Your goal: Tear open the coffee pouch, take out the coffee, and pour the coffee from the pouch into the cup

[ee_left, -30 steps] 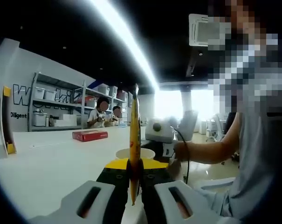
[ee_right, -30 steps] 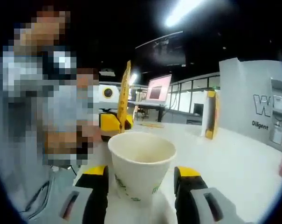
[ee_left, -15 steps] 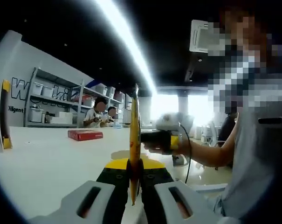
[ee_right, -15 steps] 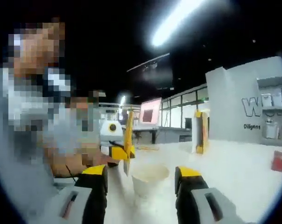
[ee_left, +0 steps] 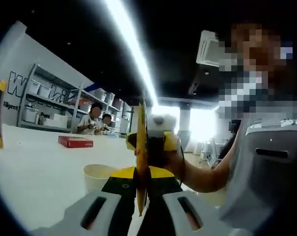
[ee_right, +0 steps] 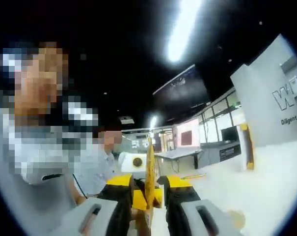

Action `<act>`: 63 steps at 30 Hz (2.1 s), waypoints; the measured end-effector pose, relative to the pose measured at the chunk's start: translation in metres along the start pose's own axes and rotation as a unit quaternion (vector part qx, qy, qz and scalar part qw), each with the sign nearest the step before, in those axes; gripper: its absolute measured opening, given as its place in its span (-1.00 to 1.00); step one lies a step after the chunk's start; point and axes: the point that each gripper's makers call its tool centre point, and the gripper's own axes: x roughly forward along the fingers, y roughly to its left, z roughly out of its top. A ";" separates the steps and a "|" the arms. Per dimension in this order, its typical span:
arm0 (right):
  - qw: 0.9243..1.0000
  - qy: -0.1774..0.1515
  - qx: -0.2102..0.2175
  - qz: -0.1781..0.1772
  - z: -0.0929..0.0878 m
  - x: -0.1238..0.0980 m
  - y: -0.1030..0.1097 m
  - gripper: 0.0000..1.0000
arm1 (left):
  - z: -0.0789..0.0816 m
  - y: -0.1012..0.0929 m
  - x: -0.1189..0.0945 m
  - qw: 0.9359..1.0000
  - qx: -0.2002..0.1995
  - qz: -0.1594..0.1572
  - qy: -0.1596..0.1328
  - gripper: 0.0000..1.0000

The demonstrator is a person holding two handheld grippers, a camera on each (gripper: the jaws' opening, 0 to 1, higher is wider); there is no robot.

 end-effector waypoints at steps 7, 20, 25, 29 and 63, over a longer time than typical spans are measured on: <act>1.000 -0.005 -0.009 -0.002 -0.004 0.007 0.001 -0.73 | -0.001 -0.004 0.001 1.000 0.003 -0.006 0.005 -0.79; 1.000 0.002 0.001 0.000 0.003 0.004 0.000 -0.83 | 0.000 0.002 -0.007 0.999 0.019 -0.011 0.023 -0.57; 1.000 0.012 0.007 -0.001 0.003 -0.004 -0.002 -0.83 | 0.030 0.007 -0.038 1.000 0.030 -0.006 0.004 -0.57; 0.999 0.037 0.019 -0.001 -0.008 -0.004 -0.003 -0.83 | 0.063 0.007 -0.037 0.999 -0.008 -0.035 0.003 -0.60; 0.987 0.130 -0.082 -0.047 -0.016 -0.039 -0.031 -0.75 | 0.029 0.007 0.041 0.874 0.073 -0.131 0.463 -0.93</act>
